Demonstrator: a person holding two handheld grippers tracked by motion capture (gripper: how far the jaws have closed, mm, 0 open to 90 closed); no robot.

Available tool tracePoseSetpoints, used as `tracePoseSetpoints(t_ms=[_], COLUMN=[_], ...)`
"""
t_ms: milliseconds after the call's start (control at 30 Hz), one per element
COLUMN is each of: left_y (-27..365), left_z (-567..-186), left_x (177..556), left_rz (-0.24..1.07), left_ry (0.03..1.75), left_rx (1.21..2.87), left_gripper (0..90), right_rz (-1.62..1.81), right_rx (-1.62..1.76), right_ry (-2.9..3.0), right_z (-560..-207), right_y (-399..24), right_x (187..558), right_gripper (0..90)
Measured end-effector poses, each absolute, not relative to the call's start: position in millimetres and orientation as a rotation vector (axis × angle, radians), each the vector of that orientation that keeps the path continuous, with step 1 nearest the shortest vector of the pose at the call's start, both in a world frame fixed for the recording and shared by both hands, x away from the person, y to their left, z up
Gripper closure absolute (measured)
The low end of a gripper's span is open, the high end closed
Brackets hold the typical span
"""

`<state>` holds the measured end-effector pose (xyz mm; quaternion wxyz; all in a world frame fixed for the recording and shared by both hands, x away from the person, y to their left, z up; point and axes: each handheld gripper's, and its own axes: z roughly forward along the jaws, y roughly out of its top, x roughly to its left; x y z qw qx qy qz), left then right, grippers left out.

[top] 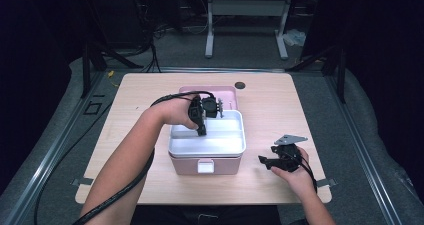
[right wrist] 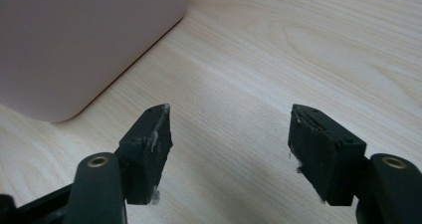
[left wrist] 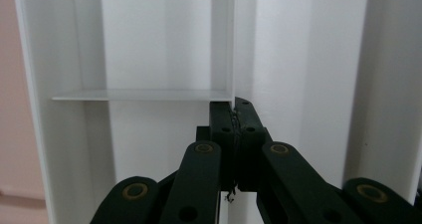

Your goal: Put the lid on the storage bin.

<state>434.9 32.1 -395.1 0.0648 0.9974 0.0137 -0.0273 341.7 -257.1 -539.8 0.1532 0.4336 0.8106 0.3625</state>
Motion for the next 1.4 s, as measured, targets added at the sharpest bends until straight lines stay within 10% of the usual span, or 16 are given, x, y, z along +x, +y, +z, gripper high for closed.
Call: tracePoseSetpoints(t_ms=[1400], left_y=[87.8], left_z=[-395.1], left_x=[414.9], left_rz=[0.005], left_ry=[0.144], left_rx=[3.003], left_gripper=[89.9], right_rz=[1.010], right_rx=[1.243], right_ry=[2.332], right_z=[-541.8], right_y=[-256.8], right_x=[342.7], right_gripper=[32.9])
